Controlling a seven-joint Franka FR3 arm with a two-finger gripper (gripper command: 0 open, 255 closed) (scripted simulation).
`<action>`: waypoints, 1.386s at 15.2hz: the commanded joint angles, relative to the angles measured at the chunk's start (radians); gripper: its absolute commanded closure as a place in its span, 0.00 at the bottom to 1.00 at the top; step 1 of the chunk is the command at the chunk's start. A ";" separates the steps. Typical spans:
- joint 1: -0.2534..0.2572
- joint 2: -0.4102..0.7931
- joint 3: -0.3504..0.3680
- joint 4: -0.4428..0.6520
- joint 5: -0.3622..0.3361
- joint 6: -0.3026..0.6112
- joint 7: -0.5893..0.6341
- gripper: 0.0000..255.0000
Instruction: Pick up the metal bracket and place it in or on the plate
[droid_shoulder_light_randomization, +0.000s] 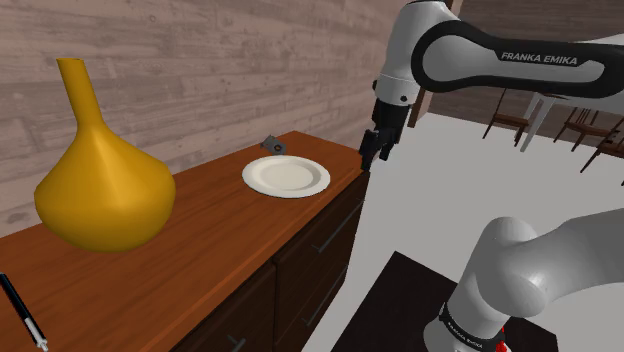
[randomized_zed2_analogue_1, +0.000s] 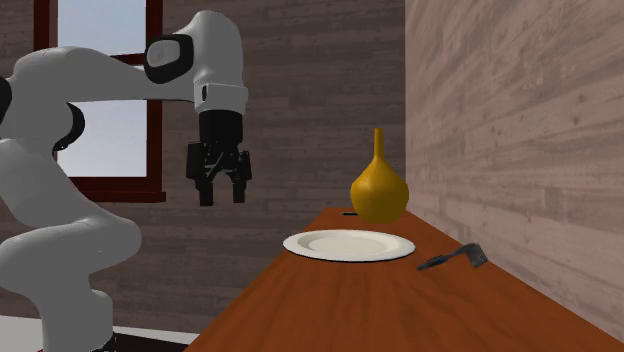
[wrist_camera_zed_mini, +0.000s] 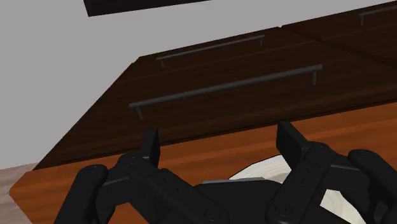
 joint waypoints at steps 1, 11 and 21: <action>0.000 0.000 0.000 0.000 0.000 0.000 0.000 0.00; -0.015 0.386 0.035 0.244 -0.053 0.162 0.038 0.00; -0.020 0.776 0.060 0.622 -0.136 0.190 0.084 0.00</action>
